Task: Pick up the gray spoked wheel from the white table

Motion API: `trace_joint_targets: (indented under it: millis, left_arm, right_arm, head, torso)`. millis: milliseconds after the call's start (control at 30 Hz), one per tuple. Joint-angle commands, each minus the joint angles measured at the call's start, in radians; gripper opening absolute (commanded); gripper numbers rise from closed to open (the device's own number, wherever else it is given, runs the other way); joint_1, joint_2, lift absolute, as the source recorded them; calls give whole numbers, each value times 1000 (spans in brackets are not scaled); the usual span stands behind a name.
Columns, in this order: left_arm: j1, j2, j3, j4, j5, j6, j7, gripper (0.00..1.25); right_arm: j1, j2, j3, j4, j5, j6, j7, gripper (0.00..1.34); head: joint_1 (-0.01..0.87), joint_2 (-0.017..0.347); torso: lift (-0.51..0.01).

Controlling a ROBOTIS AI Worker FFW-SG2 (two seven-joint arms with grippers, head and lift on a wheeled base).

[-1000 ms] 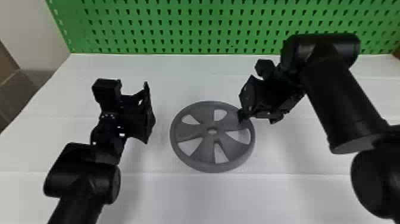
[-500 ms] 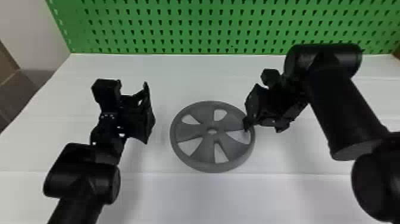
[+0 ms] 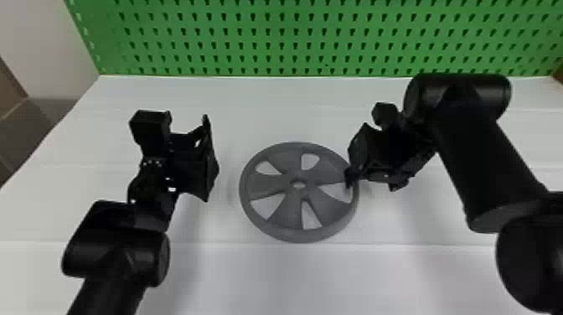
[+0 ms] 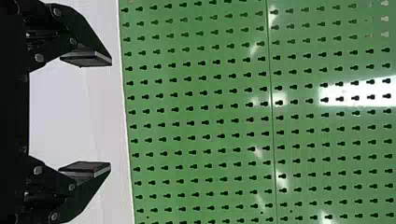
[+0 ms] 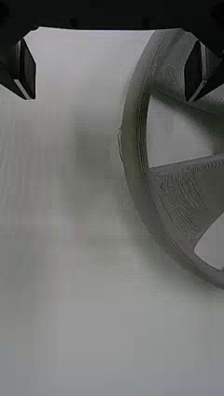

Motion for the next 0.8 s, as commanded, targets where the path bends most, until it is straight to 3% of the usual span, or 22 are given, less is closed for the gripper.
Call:
trace_joint_targets:
  millis: [0, 767]
  left_arm:
    - [0, 0, 0, 0, 0, 0, 0, 789]
    - [-6, 0, -9, 0, -9, 2, 0, 779]
  right_arm:
    - [2, 1, 1, 2, -2, -27, 0, 1233]
    - [-23, 1, 74, 83, -21, -104, -11, 1230]
  head:
    - [782, 57]
    - [782, 57]
  torso:
    - [-97]
    - [-97]
